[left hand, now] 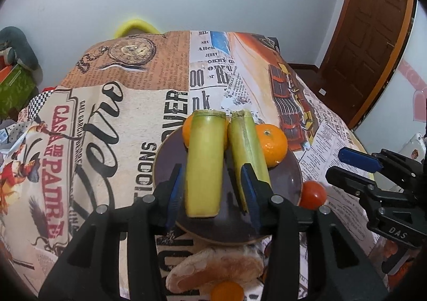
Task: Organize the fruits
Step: 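Open both grippers to release the sugarcane pieces on the plate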
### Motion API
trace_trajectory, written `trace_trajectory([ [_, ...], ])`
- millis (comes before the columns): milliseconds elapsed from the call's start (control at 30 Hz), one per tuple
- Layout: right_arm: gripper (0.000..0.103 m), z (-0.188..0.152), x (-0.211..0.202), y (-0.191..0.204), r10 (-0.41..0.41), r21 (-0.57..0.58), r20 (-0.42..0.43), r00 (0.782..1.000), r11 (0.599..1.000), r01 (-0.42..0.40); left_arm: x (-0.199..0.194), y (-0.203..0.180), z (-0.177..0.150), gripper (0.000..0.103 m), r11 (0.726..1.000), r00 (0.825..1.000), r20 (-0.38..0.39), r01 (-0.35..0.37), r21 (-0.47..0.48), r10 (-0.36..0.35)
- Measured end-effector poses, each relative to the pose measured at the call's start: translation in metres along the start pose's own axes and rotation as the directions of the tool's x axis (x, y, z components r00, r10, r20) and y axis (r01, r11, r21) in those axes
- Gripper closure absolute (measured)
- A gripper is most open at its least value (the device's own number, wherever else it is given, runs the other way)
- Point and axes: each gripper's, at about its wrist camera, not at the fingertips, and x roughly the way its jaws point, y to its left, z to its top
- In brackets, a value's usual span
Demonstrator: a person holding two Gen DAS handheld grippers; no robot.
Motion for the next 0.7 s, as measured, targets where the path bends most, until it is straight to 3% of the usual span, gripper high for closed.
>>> trace_trajectory([
  [200,0.041,-0.008,-0.009,-0.003,-0.036,-0.006,0.000,0.999,0.999,0.036,-0.020,0.006,-0.008,0.047,1.000,0.999,0.032,-0.025,-0.013,0.026],
  [367,0.038,-0.019,-0.005,-0.007,-0.066,-0.016,-0.036,0.997,0.998,0.065,-0.031,0.012,-0.019,0.044,0.999,0.999,0.034,-0.040,-0.008,0.040],
  [500,0.038,-0.031,0.009,-0.011,-0.054,-0.001,-0.091,0.994,0.999,0.054,-0.032,0.013,-0.030,0.037,0.998,0.998,0.027,-0.060,0.018,0.060],
  [700,0.038,-0.042,0.029,-0.014,-0.041,0.022,-0.139,0.989,0.999,0.044,-0.021,0.015,-0.046,0.036,0.996,0.997,-0.013,-0.075,0.045,0.076],
])
